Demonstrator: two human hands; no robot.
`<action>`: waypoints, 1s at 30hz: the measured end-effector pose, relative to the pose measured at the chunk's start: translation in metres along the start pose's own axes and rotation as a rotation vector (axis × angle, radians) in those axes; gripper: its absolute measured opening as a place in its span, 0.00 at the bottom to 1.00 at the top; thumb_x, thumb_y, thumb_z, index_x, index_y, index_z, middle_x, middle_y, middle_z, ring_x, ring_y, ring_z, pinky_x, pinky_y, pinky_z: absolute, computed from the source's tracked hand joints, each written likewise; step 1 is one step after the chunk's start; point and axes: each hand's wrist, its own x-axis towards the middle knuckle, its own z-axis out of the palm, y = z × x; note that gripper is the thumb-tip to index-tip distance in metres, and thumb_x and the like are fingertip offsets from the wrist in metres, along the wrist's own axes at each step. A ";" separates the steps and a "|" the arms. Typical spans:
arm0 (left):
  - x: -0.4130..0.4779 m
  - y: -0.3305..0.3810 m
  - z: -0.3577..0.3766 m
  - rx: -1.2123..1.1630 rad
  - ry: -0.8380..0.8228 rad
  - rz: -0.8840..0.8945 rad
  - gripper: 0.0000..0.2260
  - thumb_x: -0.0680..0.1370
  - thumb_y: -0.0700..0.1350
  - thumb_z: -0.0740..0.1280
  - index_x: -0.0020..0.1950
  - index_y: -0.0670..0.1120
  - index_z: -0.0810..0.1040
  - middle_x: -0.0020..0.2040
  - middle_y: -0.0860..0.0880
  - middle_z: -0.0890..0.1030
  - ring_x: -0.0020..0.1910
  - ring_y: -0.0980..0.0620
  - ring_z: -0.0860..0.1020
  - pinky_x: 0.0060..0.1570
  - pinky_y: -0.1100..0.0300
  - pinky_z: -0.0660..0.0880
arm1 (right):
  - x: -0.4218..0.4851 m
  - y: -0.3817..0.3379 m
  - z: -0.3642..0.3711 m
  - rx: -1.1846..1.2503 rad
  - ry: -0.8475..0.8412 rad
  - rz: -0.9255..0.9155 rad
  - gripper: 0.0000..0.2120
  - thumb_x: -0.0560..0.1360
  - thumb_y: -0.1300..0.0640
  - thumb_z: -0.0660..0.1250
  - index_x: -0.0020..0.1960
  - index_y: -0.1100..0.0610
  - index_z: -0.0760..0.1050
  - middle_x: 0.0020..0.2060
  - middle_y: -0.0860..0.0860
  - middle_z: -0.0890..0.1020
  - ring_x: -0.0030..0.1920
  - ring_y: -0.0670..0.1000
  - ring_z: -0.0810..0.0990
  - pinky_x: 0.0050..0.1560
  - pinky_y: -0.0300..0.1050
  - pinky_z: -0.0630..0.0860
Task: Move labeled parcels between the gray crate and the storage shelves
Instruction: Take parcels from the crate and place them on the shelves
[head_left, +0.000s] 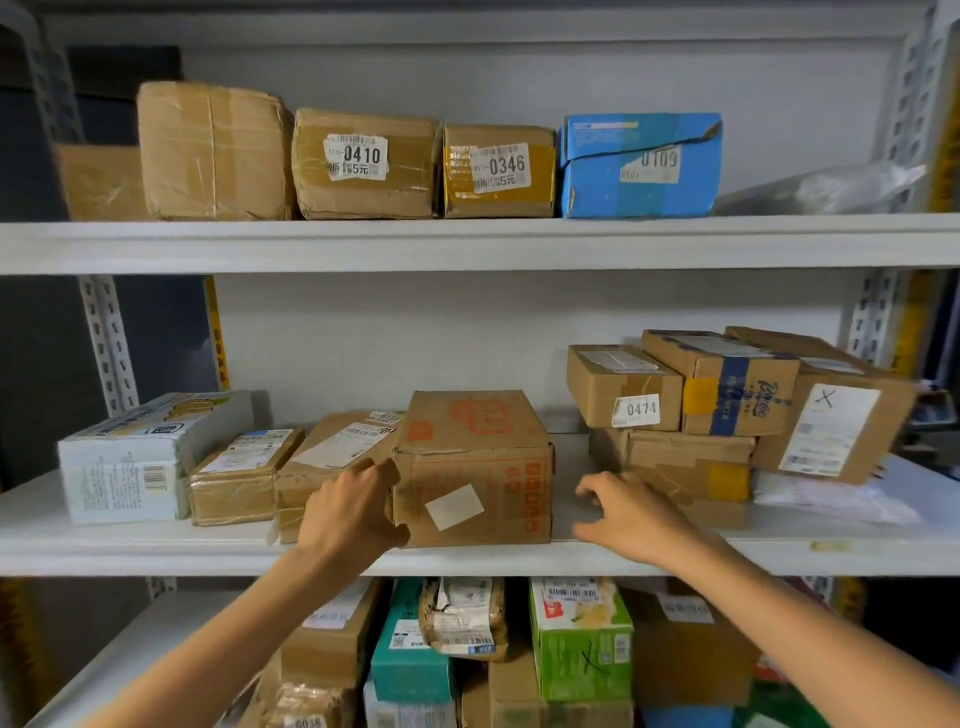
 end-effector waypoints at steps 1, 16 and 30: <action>0.002 0.006 -0.004 0.027 -0.021 0.020 0.26 0.69 0.52 0.77 0.64 0.52 0.74 0.59 0.53 0.80 0.52 0.52 0.80 0.47 0.59 0.79 | -0.004 0.003 -0.009 -0.078 -0.029 -0.002 0.27 0.74 0.46 0.69 0.70 0.51 0.68 0.63 0.51 0.73 0.60 0.51 0.74 0.57 0.46 0.74; 0.039 0.142 -0.012 -0.117 -0.075 0.341 0.22 0.68 0.53 0.75 0.61 0.53 0.77 0.56 0.52 0.81 0.52 0.50 0.80 0.49 0.57 0.78 | -0.059 0.057 -0.083 -0.234 0.082 0.189 0.24 0.74 0.47 0.68 0.67 0.54 0.69 0.61 0.52 0.75 0.58 0.53 0.75 0.55 0.49 0.76; 0.105 0.184 -0.006 -0.263 -0.088 0.159 0.34 0.68 0.52 0.78 0.71 0.46 0.69 0.64 0.45 0.76 0.59 0.45 0.77 0.56 0.55 0.76 | -0.008 0.059 -0.106 -0.076 0.146 -0.009 0.27 0.77 0.57 0.68 0.72 0.59 0.63 0.70 0.56 0.67 0.68 0.54 0.68 0.63 0.43 0.68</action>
